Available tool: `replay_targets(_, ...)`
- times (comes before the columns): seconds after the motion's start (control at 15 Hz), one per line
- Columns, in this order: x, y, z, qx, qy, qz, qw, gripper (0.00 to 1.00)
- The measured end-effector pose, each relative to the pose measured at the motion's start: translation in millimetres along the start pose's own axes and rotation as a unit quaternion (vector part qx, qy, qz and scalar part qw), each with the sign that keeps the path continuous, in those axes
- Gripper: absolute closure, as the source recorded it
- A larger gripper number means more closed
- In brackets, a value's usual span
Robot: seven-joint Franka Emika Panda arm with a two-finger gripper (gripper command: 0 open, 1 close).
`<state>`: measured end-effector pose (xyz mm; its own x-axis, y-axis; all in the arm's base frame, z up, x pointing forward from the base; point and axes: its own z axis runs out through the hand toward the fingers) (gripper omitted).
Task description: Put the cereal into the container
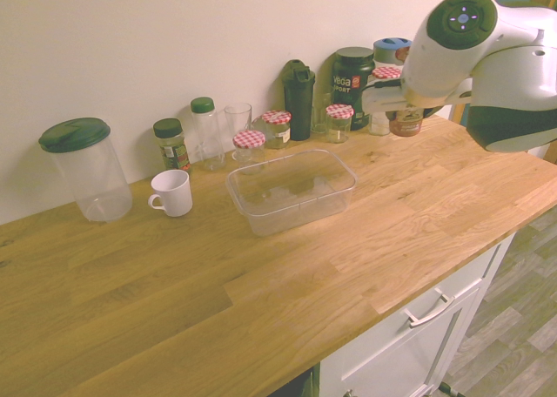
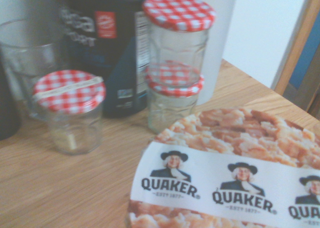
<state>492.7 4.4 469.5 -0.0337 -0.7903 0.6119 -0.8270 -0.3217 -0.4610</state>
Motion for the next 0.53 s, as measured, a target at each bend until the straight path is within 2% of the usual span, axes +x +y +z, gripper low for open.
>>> replay_targets(0.13,-35.0,-16.7,-17.7,-0.008,0.008,-0.021,1.0,1.0)
replay_targets(0.27,-51.7,-39.7,-17.1,-0.009,0.009,-0.035,0.999,1.0)
replay_targets(0.53,-95.9,-75.5,-16.7,-0.001,-0.024,-0.078,0.997,1.0)
